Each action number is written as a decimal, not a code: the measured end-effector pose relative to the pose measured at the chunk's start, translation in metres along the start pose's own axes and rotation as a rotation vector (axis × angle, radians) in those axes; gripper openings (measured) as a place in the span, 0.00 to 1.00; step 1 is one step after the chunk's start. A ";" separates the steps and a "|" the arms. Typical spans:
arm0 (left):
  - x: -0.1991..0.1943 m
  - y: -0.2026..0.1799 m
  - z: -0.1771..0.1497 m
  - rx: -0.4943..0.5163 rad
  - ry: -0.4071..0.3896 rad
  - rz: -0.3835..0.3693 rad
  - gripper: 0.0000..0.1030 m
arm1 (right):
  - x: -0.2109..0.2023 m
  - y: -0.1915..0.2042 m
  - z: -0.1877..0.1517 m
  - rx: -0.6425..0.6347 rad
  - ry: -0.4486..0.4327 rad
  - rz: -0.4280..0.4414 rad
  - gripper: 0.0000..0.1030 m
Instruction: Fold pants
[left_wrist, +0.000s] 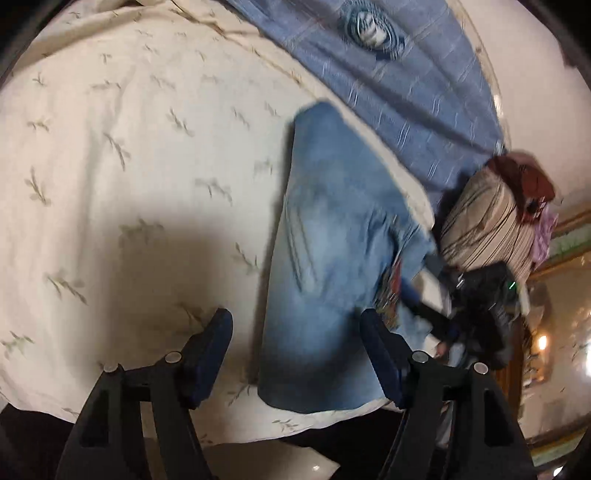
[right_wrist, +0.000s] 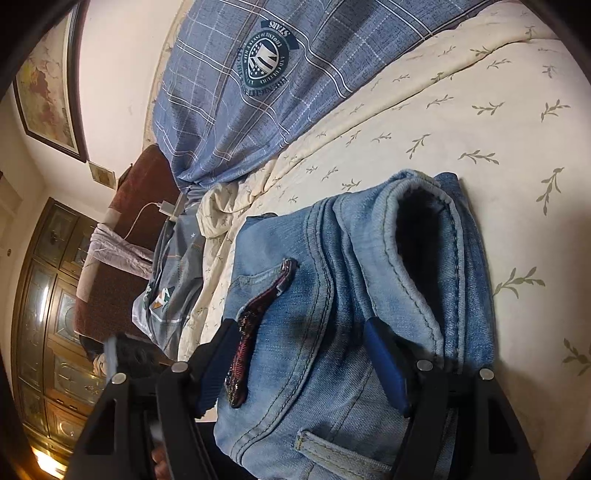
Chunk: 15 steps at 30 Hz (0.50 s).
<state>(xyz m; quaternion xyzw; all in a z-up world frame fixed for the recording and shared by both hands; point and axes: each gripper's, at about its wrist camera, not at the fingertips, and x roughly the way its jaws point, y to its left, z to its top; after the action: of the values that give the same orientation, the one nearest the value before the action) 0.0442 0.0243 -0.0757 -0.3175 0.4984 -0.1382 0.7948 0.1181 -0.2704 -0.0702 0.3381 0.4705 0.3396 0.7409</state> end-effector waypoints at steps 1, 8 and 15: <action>0.001 -0.004 0.000 0.012 0.000 -0.008 0.67 | 0.000 0.000 0.000 0.002 -0.001 0.004 0.71; -0.003 -0.088 -0.026 0.410 -0.139 0.296 0.22 | -0.001 -0.001 -0.001 0.008 0.004 0.013 0.71; 0.013 -0.068 -0.016 0.321 -0.081 0.335 0.27 | 0.000 0.004 -0.003 -0.009 -0.003 0.001 0.71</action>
<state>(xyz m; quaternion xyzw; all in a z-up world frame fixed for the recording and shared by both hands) 0.0431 -0.0401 -0.0463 -0.1050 0.4833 -0.0689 0.8664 0.1143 -0.2681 -0.0678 0.3356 0.4675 0.3418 0.7430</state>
